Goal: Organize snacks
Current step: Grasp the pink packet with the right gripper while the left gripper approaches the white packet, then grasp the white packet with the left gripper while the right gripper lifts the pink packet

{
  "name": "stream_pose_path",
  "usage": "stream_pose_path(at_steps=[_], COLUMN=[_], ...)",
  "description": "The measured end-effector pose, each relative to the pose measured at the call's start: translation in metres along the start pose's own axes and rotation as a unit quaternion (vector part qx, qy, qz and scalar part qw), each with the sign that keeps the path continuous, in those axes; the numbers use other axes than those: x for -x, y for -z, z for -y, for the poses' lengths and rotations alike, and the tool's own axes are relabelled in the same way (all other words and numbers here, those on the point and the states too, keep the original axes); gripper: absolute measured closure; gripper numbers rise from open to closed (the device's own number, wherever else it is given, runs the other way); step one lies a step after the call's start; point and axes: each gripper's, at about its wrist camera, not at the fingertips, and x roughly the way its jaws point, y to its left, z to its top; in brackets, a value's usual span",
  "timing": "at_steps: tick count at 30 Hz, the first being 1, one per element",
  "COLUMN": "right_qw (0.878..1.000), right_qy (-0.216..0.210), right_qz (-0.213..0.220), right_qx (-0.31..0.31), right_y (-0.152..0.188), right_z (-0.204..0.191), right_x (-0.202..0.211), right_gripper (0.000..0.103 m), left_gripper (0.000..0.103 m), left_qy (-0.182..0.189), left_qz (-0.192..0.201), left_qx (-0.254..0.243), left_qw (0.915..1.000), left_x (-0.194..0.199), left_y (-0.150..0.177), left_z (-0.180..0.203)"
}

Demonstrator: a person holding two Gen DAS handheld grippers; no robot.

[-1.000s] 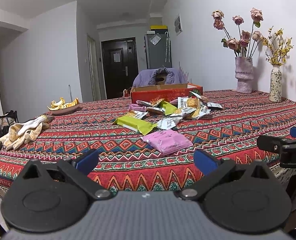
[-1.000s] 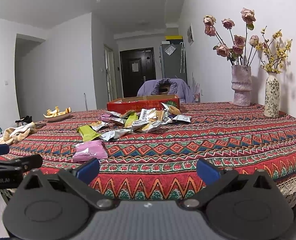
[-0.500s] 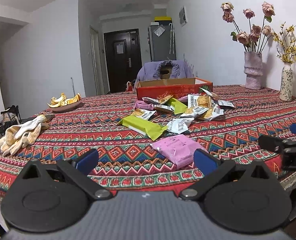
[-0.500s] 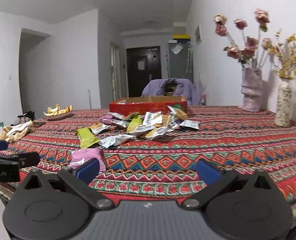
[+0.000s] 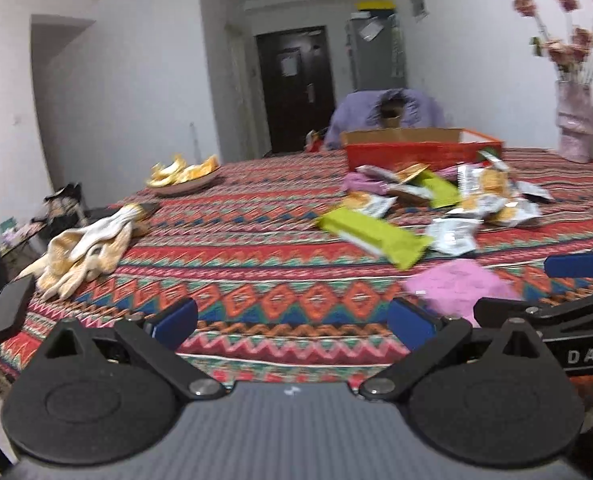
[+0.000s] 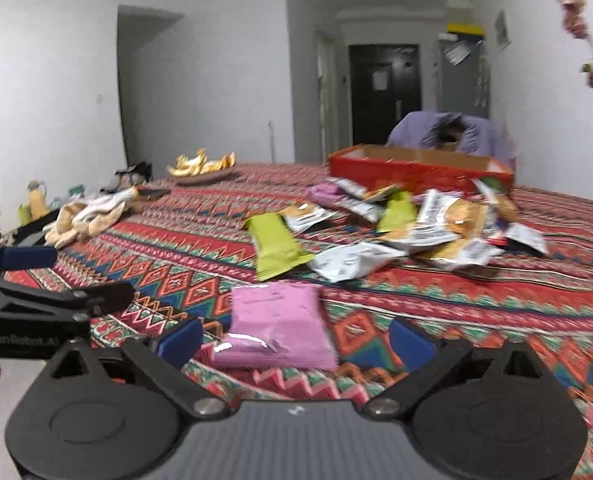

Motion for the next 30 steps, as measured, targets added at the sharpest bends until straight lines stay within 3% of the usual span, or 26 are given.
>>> stream_pose_path(at_steps=[5,8,11,16,21,22,26,28,30], right_qw=[0.999,0.999,0.999,0.998,0.991,0.989,0.983,0.983,0.984], right_qy=[-0.022,-0.004,-0.009,0.048,0.117,0.130,0.160,0.158,0.148], right_qz=[-0.028,-0.039,-0.047,-0.045,-0.041,-0.040,-0.051,-0.053,-0.051], right_qx=[0.016,0.034,0.019,-0.008,-0.049,-0.055,-0.077,-0.081,-0.087], right_y=[-0.006,-0.008,-0.011,-0.014,-0.016,-0.016,-0.013,-0.012,-0.012], right_z=[-0.014,-0.018,-0.004,0.039,0.098,0.109,0.148,0.159,0.166], right_x=[-0.027,-0.036,-0.033,-0.015,0.007,0.010,0.014,0.017,0.018], right_gripper=[0.020,0.041,0.041,0.042,0.042,0.048,0.048,0.051,0.047], left_gripper=[0.000,0.000,0.000,0.000,0.000,0.000,0.000,0.006,0.019], left_qy=[-0.012,-0.004,0.018,0.081,0.158,0.168,0.186,0.193,0.202], left_qz=[-0.019,-0.027,-0.031,-0.033,-0.040,-0.037,-0.029,-0.041,-0.067], left_qx=[0.004,0.001,-0.005,-0.028,-0.072,-0.081,-0.106,-0.112,-0.113], left_qw=[0.9997,0.9996,0.9994,0.9958,0.9840,0.9818,0.9764,0.9738,0.9706], left_x=[-0.018,-0.030,-0.040,-0.060,-0.087,-0.091,-0.115,-0.130,-0.146], left_y=[-0.006,-0.013,-0.021,-0.038,-0.060,-0.064,-0.078,-0.083,-0.086], left_z=[-0.016,-0.016,-0.006,0.026,0.072,0.082,0.118,0.130,0.139])
